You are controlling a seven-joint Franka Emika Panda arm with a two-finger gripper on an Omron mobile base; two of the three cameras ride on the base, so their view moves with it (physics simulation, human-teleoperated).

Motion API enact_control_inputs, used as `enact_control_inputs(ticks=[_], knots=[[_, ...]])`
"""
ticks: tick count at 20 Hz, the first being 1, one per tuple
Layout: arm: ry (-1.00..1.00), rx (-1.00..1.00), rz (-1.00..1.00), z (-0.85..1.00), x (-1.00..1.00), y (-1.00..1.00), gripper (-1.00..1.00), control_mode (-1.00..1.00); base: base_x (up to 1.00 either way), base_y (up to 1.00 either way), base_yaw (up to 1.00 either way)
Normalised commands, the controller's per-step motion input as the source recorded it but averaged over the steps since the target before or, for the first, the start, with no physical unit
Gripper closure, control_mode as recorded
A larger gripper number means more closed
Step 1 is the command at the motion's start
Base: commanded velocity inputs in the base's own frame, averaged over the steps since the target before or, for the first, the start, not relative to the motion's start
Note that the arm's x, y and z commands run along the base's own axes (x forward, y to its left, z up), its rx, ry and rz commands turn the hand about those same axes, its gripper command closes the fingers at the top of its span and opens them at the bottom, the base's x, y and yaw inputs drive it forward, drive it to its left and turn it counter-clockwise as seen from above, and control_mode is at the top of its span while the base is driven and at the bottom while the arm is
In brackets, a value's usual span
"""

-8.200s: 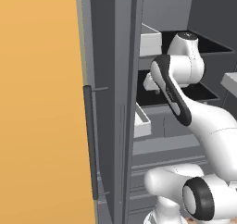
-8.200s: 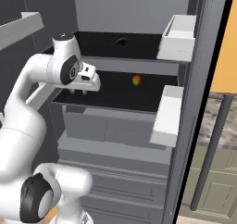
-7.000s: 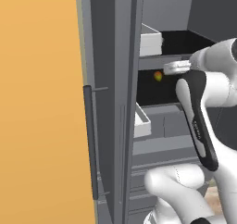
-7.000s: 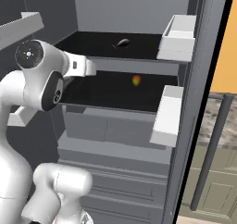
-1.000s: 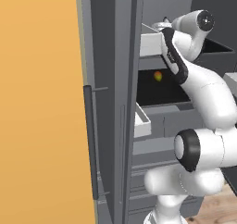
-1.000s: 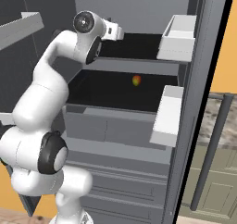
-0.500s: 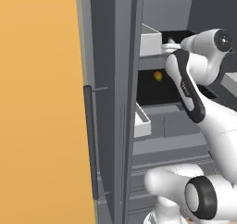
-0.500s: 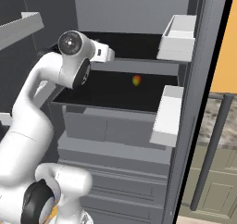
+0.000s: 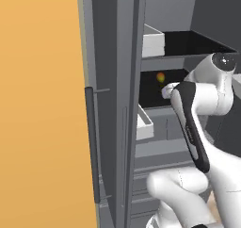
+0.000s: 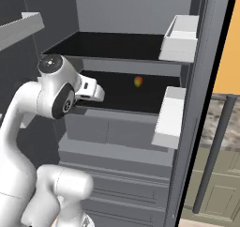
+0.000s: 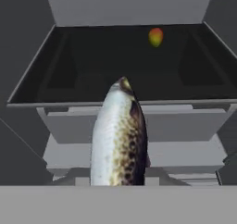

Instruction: Take the fish out of the fridge, briefly rinse it in the sink, and place it on the tray next to the sink.

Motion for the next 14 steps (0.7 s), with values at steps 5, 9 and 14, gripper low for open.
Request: enact_control_inputs(ticks=[5,9,14], knots=[[0.09,-0.11,-0.03,-0.42,-1.00,-0.25,1.00,-1.00,0.00,0.00,0.00],[-0.24,-0.02,-0.08,-0.02,-0.82,-0.39,1.00,-1.00,0.00,0.00,0.00],[-0.06,0.00,-0.03,0.00,-0.25,-0.09,1.00,-1.00,0.00,0.00,0.00]])
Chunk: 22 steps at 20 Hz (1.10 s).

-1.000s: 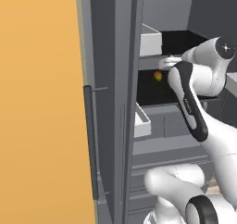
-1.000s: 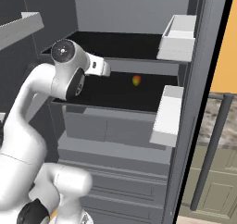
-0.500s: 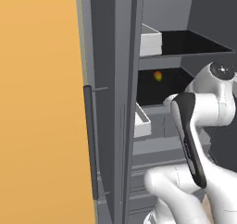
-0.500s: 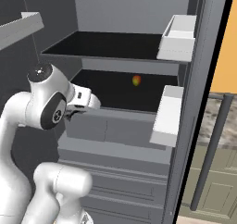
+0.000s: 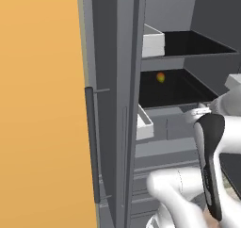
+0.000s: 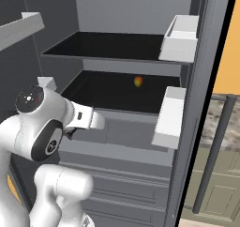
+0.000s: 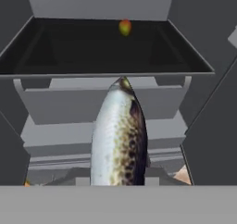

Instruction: Take the fish out of the fridge, briefly rinse it in the sink, and place it on the tray next to the sink.

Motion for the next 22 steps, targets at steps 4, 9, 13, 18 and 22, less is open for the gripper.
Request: enact_control_inputs(ticks=[4,9,13,18,22], knots=[[0.06,0.00,0.00,-0.09,-0.38,0.00,1.00,-1.00,0.00,0.00,0.00],[0.00,0.00,0.00,0.00,0.00,0.00,1.00,1.00,-1.00,0.19,-0.22],[0.00,0.00,0.00,0.00,0.00,0.00,1.00,1.00,-0.90,0.19,-0.49],[0.00,0.00,0.00,0.00,0.00,0.00,1.00,1.00,-0.54,0.34,-0.80],[0.00,0.00,0.00,0.00,0.00,0.00,1.00,1.00,-0.31,0.15,-0.96]])
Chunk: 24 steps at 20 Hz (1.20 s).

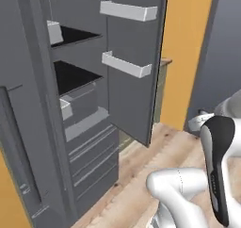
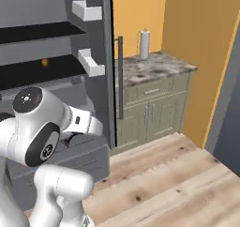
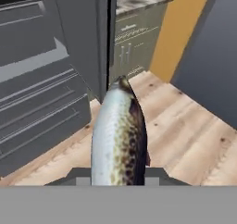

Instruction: Take the fish out of the fridge, briefly rinse it in the sink, and place it on the tray next to the sink.

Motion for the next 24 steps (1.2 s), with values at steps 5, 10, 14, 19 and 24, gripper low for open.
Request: enact_control_inputs(ticks=[5,10,14,19,24], knots=[[0.00,0.00,0.00,0.00,0.00,0.00,1.00,1.00,-0.09,0.07,-1.00],[0.00,0.00,0.00,0.00,0.00,0.00,1.00,1.00,0.00,0.00,-1.00],[0.00,0.00,0.00,0.00,0.00,0.00,1.00,1.00,0.00,0.00,-1.00],[0.00,0.00,0.00,0.00,0.00,0.00,1.00,1.00,0.00,0.00,-1.00],[0.00,0.00,0.00,0.00,0.00,0.00,1.00,1.00,0.05,0.00,-1.00]])
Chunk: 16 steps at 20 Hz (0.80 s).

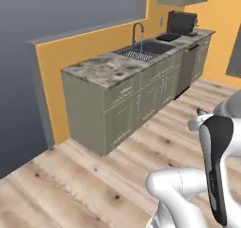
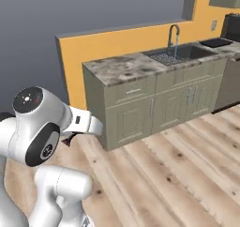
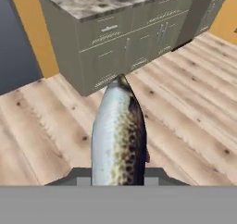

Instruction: Take the fish out of the fridge, briefly rinse it in the sink, and place it on the tray next to the sink.

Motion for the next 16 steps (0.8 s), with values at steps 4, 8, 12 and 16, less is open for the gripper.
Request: enact_control_inputs(ticks=[4,8,12,16], knots=[[0.00,0.00,0.00,0.00,0.00,0.00,1.00,1.00,0.91,0.00,-0.61],[0.00,0.00,0.00,0.00,0.00,0.00,1.00,1.00,1.00,0.00,-0.25],[0.00,0.00,0.00,0.00,0.00,0.00,1.00,1.00,1.00,0.00,-0.15],[0.00,0.00,0.00,0.00,0.00,0.00,1.00,1.00,1.00,0.00,-0.14]])
